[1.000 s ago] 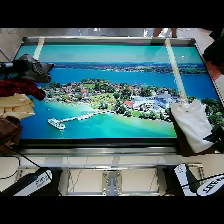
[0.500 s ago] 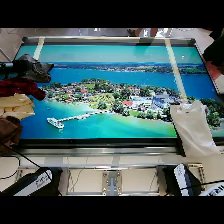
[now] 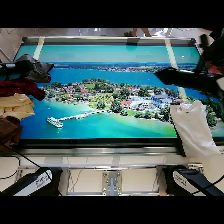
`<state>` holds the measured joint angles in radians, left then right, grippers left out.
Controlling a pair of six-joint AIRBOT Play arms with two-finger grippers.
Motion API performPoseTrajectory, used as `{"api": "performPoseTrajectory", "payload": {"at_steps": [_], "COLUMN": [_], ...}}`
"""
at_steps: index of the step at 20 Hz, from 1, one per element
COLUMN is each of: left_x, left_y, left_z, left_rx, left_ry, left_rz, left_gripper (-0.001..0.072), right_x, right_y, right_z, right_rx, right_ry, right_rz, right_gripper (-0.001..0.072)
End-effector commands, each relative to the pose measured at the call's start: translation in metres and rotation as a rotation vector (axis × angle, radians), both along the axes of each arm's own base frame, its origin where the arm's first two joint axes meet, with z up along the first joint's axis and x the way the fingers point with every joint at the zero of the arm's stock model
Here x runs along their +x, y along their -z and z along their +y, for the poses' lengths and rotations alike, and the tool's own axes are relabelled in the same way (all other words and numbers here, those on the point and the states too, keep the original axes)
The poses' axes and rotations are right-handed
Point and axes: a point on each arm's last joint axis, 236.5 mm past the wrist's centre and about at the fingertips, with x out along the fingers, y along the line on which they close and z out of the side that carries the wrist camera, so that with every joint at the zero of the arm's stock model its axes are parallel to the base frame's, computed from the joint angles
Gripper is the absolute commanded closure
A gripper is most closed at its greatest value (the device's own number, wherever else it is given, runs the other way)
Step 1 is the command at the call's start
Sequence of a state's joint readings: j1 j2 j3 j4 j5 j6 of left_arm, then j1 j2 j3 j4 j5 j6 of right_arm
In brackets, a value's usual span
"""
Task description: Fold the shirts.
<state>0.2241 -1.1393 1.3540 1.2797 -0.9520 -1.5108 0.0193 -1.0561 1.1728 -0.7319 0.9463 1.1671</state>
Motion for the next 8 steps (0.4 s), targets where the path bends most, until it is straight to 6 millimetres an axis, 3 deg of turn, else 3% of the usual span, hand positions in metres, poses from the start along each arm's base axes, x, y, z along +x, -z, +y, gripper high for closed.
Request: {"api": "performPoseTrajectory", "payload": {"at_steps": [1,8], "left_x": [-0.002,-0.002], "left_y": [0.002,0.002], "left_z": [-0.004,-0.004], "left_rx": [-0.019,-0.019], "left_ry": [0.009,0.009], "left_rz": [0.014,0.014], "left_gripper": [0.0699,0.0698], "right_x": [0.009,-0.02], "right_y": [0.038,0.049], "right_z": [0.038,0.055], "right_rx": [-0.035,-0.032], "right_ry": [-0.071,-0.179], "right_rz": [0.051,0.146], "right_gripper": [0.0697,0.0696]}}
